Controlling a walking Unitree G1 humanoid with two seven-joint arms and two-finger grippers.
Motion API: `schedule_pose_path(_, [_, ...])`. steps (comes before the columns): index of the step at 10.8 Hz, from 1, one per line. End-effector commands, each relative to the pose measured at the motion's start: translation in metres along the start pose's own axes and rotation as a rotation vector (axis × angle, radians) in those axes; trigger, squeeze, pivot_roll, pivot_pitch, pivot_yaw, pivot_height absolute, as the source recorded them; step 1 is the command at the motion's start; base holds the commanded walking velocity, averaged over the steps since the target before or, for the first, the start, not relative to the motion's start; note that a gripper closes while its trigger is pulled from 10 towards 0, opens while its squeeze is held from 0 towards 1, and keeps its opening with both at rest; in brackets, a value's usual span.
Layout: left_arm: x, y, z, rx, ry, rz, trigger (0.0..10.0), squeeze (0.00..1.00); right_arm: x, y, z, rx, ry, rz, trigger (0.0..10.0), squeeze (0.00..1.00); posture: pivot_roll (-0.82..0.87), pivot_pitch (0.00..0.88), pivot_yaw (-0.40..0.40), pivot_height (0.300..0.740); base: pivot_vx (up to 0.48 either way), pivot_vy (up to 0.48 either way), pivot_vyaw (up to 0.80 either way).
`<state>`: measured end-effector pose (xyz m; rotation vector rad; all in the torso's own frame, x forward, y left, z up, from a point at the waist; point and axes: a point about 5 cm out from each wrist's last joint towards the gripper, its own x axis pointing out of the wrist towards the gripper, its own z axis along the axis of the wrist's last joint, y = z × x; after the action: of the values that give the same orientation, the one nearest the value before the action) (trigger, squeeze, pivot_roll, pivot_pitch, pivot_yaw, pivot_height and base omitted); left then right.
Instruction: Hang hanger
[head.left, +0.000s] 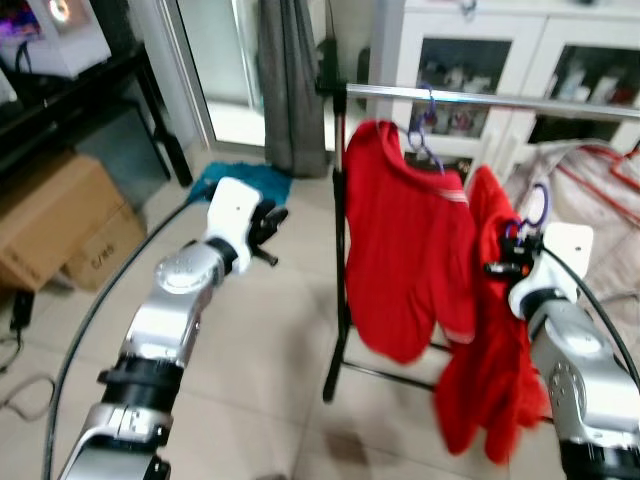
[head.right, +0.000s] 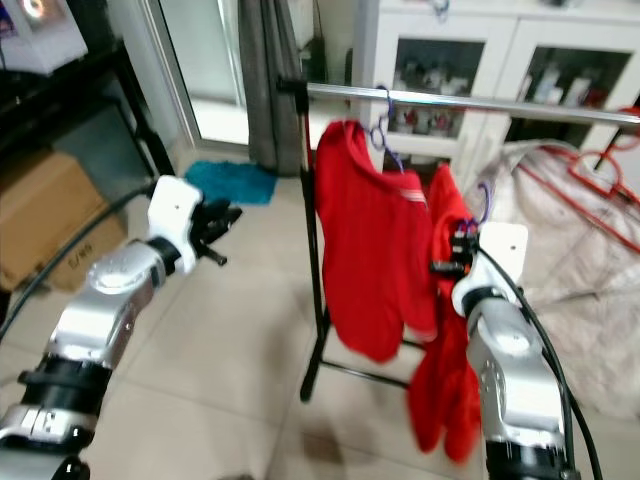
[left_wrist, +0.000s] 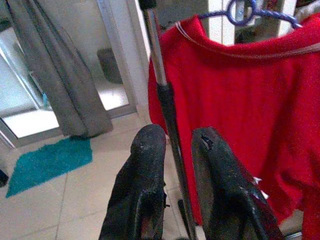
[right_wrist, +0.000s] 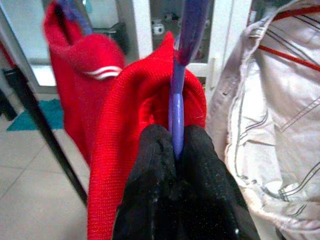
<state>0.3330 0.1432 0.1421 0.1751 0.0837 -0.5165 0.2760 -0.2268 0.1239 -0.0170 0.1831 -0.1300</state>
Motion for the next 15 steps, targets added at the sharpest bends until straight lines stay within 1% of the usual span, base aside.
schedule_pose_path(1, [0.0040, -0.0065, 0.0058, 0.003, -0.022, -0.023, 10.0, 0.00, 0.0011, -0.0073, 0.0107, -0.023, -0.048, -0.017, 10.0, 0.00, 0.01, 0.000, 0.052, 0.740, 0.405, 0.000, 0.00])
schedule_pose_path(5, [0.0041, -0.0081, 0.0038, -0.008, -0.025, -0.014, 10.0, 0.00, 0.0053, -0.0084, 0.0132, -0.064, -0.051, -0.003, 10.0, 0.00, 0.01, 0.000, 0.038, 0.740, 0.405, 0.000, 0.00])
schedule_pose_path(6, [0.0054, -0.0081, 0.0028, -0.054, -0.033, 0.032, 10.0, 0.00, 0.0056, -0.0085, 0.0129, -0.069, -0.050, -0.001, 10.0, 0.00, 0.01, 0.000, 0.037, 0.740, 0.000, 0.000, 0.00])
schedule_pose_path(7, [0.0070, -0.0080, 0.0017, -0.061, -0.028, 0.083, 10.0, 0.00, 0.0055, -0.0096, 0.0126, -0.060, -0.051, -0.003, 10.0, 0.00, 0.01, 0.000, 0.034, 0.740, 0.000, 0.000, 0.00])
schedule_pose_path(8, [0.0070, -0.0088, 0.0014, -0.076, -0.038, 0.087, 10.0, 0.00, 0.0054, -0.0110, 0.0123, -0.067, -0.047, -0.005, 10.0, 0.00, 0.01, 0.000, 0.030, 0.740, 0.000, 0.000, 0.00])
schedule_pose_path(9, [0.0064, -0.0085, 0.0005, -0.063, -0.037, 0.094, 10.0, 0.00, 0.0054, -0.0127, 0.0122, -0.077, -0.044, -0.012, 10.0, 0.00, 0.01, 0.000, 0.028, 0.740, 0.000, 0.000, 0.00])
schedule_pose_path(12, [0.0062, -0.0099, 0.0004, -0.031, -0.034, 0.098, 10.0, 0.00, 0.0066, -0.0132, 0.0115, -0.095, -0.038, -0.013, 10.0, 0.00, 0.01, 0.000, 0.019, 0.740, 0.000, -0.480, 0.00])
schedule_pose_path(15, [0.0061, -0.0131, -0.0006, -0.022, -0.032, 0.081, 10.0, 0.00, 0.0065, -0.0111, 0.0088, -0.076, -0.026, -0.019, 10.0, 0.00, 0.01, 0.000, 0.022, 0.740, 0.000, -0.480, 0.00])
